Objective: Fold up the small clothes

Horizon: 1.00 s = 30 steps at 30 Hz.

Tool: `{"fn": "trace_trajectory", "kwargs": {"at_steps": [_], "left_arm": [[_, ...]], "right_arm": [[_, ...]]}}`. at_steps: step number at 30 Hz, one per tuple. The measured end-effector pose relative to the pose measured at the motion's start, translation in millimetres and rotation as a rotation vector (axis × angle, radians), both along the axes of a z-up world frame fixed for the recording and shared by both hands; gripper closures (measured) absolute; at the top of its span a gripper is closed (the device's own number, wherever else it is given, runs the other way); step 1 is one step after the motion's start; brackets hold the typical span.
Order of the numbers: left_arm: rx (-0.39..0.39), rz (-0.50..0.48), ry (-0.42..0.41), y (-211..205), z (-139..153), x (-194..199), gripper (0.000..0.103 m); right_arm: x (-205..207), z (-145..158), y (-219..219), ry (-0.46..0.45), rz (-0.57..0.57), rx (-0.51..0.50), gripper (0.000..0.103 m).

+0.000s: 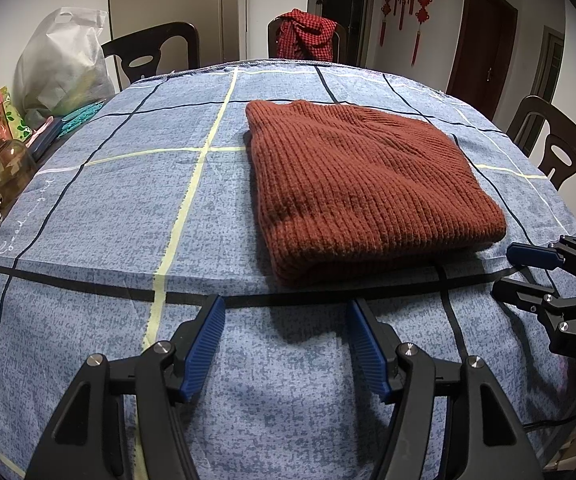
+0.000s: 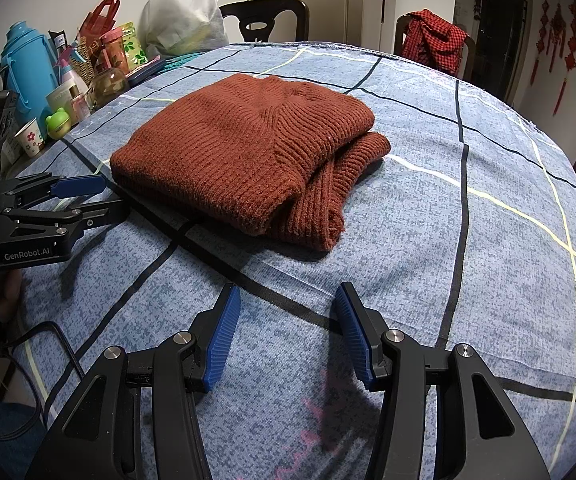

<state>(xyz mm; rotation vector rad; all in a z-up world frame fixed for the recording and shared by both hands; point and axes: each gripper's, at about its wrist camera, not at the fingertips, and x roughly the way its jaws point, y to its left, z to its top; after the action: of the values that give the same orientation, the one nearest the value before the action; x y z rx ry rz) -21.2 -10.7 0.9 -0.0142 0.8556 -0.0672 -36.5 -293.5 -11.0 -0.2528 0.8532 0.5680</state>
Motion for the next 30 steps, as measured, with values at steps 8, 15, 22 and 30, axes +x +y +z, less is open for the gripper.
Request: {"fn": "trace_trajectory", "kwargs": {"at_steps": [8, 15, 22, 30], "left_arm": [[0.004, 0.002, 0.0, -0.7, 0.0, 0.2, 0.037], [0.007, 0.003, 0.0, -0.9, -0.3, 0.3, 0.037], [0.009, 0.007, 0.003, -1.8, -0.8, 0.0, 0.037], [0.012, 0.009, 0.008, -2.9, -1.0, 0.5, 0.037]], "right_arm": [[0.1, -0.2, -0.2, 0.0, 0.0, 0.0, 0.052], [0.1, -0.4, -0.2, -0.001, 0.0, -0.001, 0.052], [-0.1, -0.4, 0.4, 0.0, 0.0, 0.0, 0.052], [-0.1, -0.3, 0.3, 0.0, 0.0, 0.0, 0.052]]}}
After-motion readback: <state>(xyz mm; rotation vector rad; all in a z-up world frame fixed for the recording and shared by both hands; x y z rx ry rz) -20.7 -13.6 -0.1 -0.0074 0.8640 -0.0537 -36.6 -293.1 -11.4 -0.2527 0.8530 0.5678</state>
